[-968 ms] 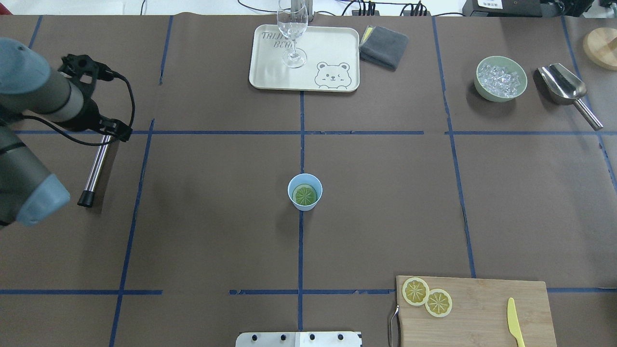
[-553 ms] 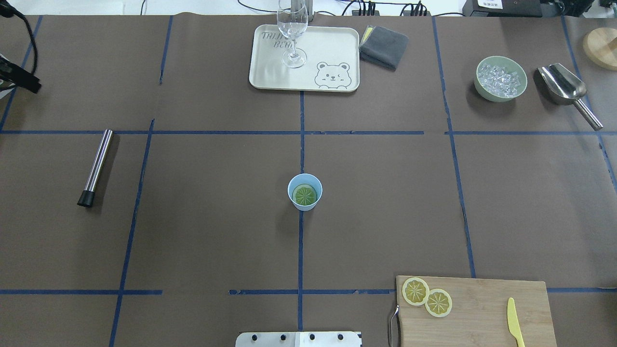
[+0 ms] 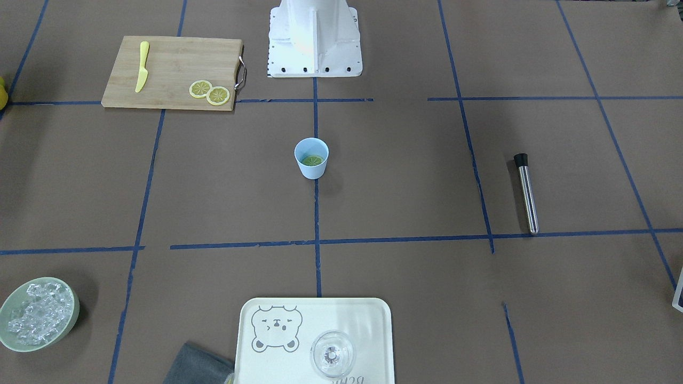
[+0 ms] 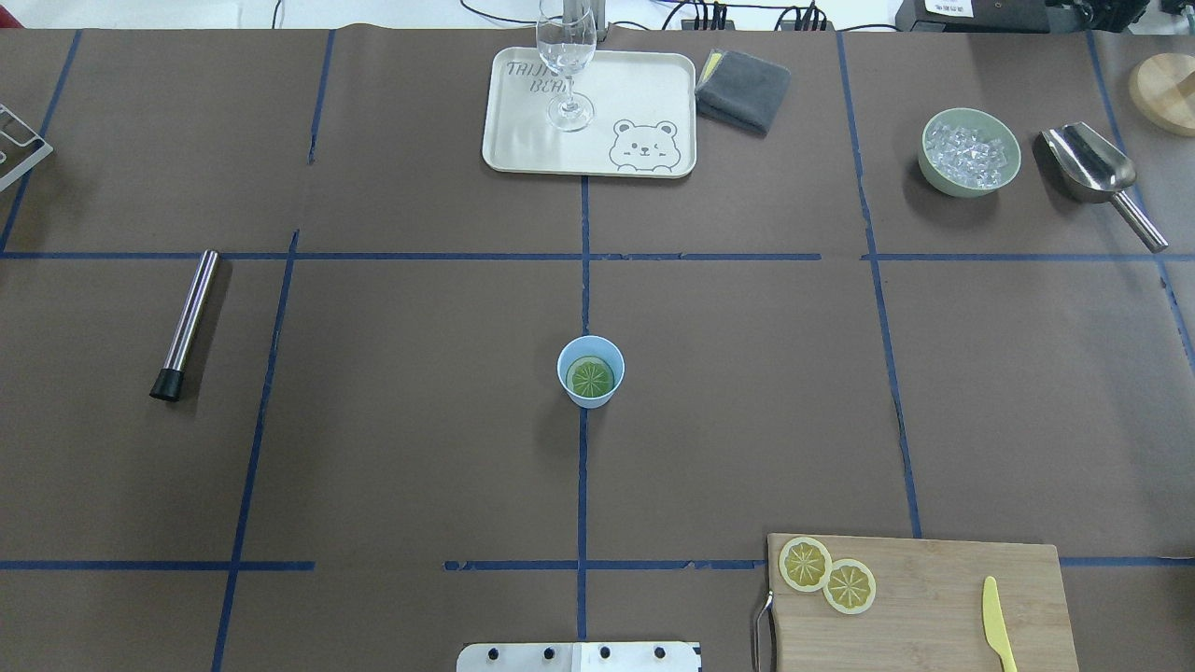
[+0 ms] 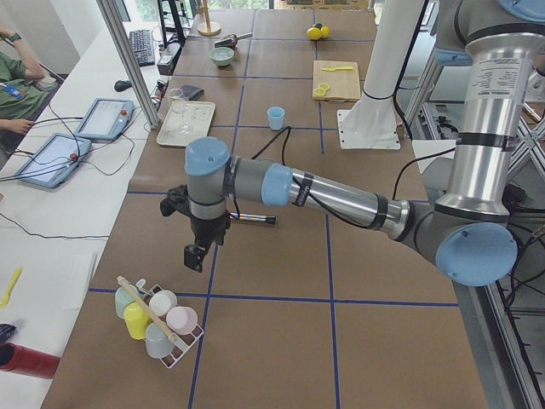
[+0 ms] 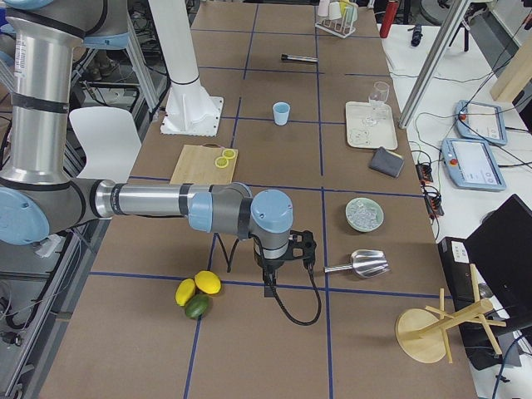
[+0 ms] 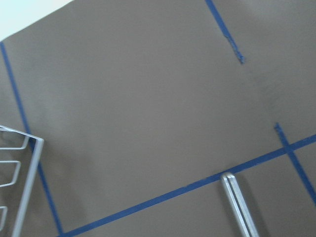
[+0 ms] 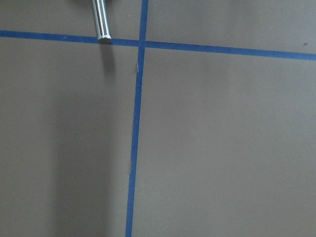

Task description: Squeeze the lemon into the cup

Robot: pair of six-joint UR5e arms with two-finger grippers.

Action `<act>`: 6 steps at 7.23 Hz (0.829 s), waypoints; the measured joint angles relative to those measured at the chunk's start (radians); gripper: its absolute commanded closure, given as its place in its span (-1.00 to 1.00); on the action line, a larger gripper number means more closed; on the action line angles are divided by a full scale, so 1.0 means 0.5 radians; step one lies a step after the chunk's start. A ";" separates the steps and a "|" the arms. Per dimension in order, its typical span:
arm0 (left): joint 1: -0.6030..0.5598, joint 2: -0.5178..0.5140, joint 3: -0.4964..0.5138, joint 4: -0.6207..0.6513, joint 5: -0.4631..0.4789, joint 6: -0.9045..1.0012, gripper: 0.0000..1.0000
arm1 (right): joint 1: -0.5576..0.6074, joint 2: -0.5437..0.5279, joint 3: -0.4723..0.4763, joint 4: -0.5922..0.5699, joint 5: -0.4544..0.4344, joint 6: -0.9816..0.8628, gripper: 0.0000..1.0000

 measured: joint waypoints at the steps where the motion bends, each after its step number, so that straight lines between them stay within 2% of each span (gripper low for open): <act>1: -0.052 0.152 0.067 -0.040 -0.177 0.031 -1.00 | 0.000 -0.004 -0.005 0.000 0.001 -0.001 -1.00; 3: -0.105 0.320 0.053 -0.133 -0.281 0.035 -1.00 | 0.000 -0.003 -0.003 -0.001 0.011 -0.002 -1.00; 6: -0.113 0.303 0.103 -0.166 -0.285 0.036 -1.00 | 0.000 0.009 0.004 -0.005 0.059 0.020 -1.00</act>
